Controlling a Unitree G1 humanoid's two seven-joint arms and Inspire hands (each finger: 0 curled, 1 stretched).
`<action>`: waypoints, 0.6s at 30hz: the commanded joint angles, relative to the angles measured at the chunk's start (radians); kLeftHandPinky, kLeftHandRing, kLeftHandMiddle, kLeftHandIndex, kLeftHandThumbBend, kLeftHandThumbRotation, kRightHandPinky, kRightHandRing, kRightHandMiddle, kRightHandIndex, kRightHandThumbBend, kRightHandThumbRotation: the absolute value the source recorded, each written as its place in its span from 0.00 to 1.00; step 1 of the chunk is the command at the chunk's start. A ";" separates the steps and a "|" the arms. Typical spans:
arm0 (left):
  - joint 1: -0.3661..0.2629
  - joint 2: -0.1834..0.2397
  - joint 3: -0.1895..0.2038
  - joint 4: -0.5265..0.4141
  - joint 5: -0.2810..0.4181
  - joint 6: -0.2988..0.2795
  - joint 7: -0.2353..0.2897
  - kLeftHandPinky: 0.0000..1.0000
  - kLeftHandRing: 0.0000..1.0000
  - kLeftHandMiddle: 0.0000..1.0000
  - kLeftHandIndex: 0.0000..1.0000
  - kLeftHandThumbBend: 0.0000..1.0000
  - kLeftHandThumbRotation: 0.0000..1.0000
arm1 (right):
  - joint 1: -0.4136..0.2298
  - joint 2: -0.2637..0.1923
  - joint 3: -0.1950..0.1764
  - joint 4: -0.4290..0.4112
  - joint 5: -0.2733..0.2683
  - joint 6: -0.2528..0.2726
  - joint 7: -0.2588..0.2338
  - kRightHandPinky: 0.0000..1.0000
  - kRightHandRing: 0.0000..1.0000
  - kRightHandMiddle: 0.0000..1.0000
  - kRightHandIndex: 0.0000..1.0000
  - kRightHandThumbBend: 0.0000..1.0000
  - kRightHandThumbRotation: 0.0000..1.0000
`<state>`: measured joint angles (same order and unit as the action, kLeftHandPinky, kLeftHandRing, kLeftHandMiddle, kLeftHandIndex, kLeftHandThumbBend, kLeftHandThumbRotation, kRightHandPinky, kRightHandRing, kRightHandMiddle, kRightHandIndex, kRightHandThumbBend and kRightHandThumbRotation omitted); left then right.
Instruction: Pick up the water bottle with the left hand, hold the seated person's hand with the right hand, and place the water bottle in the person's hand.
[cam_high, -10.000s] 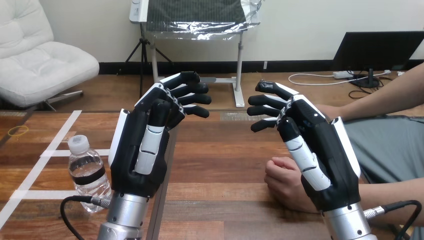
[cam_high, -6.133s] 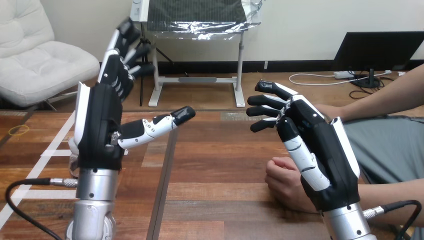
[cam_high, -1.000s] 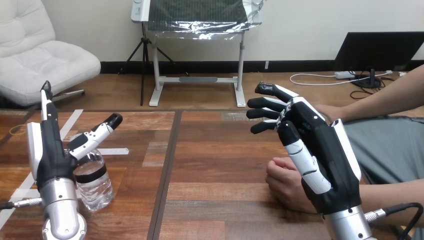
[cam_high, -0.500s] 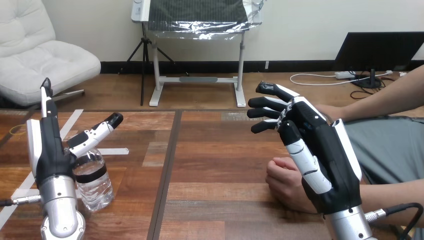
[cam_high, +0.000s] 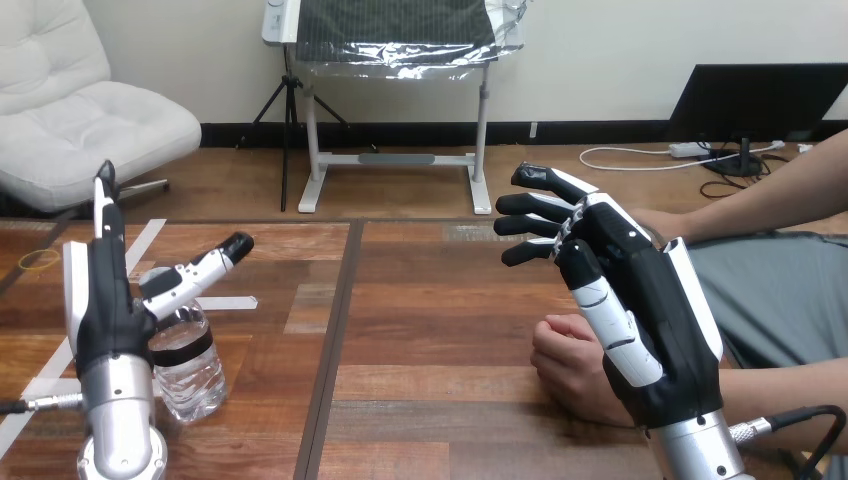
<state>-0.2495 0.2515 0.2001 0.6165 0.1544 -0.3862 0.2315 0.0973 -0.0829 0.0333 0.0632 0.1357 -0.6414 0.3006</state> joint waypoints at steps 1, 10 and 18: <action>-0.005 0.006 -0.020 -0.046 0.003 -0.004 -0.008 1.00 1.00 1.00 1.00 0.95 0.26 | -0.032 0.000 0.002 -0.034 0.007 -0.009 0.000 0.59 0.71 0.74 0.79 0.54 0.75; 0.008 0.014 -0.034 -0.030 0.017 -0.017 -0.020 1.00 1.00 1.00 1.00 0.96 0.28 | -0.033 0.001 0.002 -0.036 0.009 -0.007 -0.001 0.58 0.71 0.74 0.79 0.53 0.74; 0.023 0.008 -0.038 -0.028 0.005 -0.018 -0.033 0.99 1.00 1.00 1.00 0.99 0.29 | -0.030 0.000 0.001 -0.041 0.005 0.000 -0.003 0.58 0.71 0.75 0.79 0.55 0.74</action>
<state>-0.2010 0.2514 0.1756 0.6160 0.1638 -0.3864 0.2106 0.0973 -0.0828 0.0333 0.0630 0.1366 -0.6413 0.3006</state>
